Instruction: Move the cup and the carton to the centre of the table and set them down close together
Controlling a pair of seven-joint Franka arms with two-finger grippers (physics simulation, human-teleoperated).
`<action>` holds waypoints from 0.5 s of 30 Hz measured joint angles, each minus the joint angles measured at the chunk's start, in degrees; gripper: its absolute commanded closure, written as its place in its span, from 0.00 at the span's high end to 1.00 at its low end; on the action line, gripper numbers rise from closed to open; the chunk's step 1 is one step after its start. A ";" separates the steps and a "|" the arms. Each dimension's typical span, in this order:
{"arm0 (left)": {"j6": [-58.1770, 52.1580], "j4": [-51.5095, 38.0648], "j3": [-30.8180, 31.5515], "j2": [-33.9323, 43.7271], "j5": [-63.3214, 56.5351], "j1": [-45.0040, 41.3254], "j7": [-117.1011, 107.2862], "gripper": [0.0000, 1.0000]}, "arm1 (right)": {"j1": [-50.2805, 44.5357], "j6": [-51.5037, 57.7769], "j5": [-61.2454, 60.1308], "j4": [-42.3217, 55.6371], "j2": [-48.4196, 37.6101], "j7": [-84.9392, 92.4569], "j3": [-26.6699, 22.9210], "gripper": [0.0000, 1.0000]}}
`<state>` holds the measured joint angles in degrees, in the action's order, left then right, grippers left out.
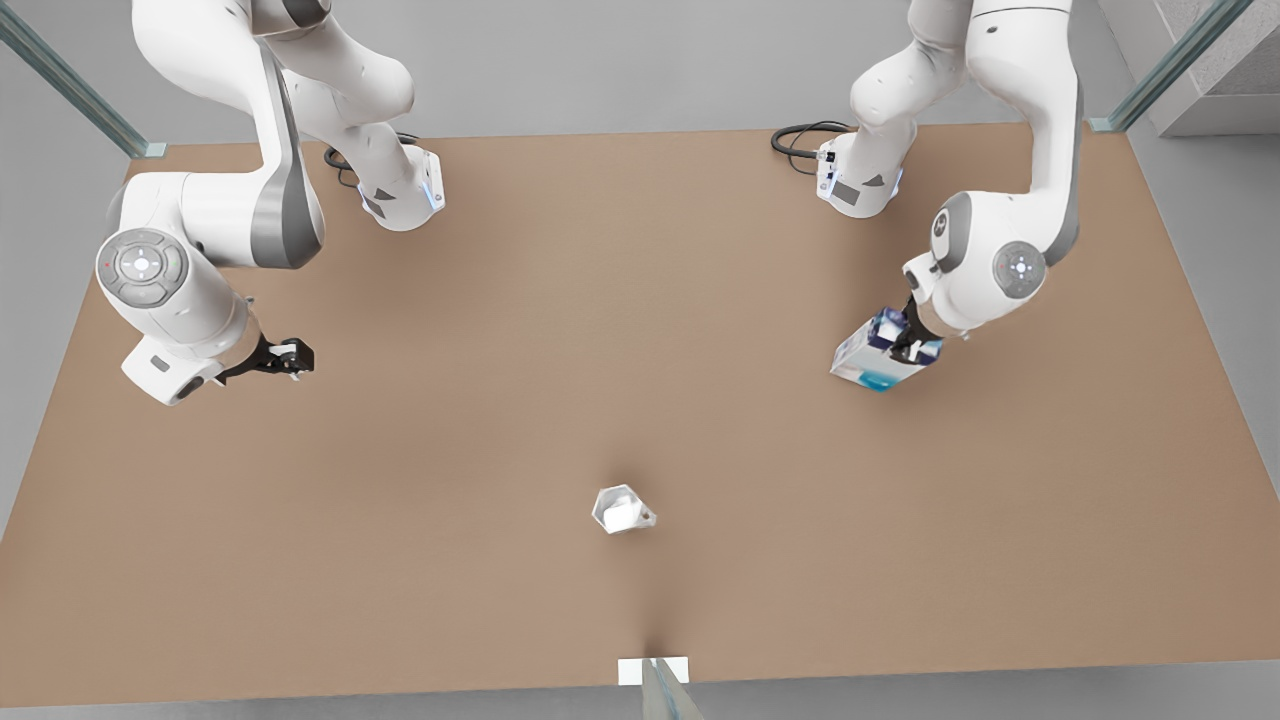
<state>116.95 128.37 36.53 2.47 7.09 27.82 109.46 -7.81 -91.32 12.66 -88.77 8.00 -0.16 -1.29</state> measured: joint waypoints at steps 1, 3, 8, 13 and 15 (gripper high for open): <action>-2.01 -2.20 -0.03 -0.06 0.32 -1.66 -0.13 0.29 | -0.05 0.00 0.00 0.00 0.00 0.04 -0.02 1.00; -6.50 -6.86 0.63 -0.20 1.00 -2.78 -5.90 0.33 | 0.03 0.00 0.00 0.00 -0.01 0.05 0.03 1.00; -10.43 -14.54 12.04 -2.95 0.09 5.96 -29.65 0.34 | 0.00 0.09 0.00 0.00 -0.10 0.05 0.05 1.00; -10.48 -28.13 12.70 -15.99 -6.94 -21.25 -64.43 0.34 | -0.02 0.00 0.00 0.00 -0.06 0.04 0.00 1.00; -10.30 -31.49 12.29 -20.08 -12.25 -24.54 -69.40 0.34 | 0.00 0.00 0.00 0.00 0.00 -0.01 -0.02 1.00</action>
<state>106.65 96.88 48.82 -17.61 -5.16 3.28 40.06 -7.81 -91.32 12.66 -88.77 8.00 -0.17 -1.32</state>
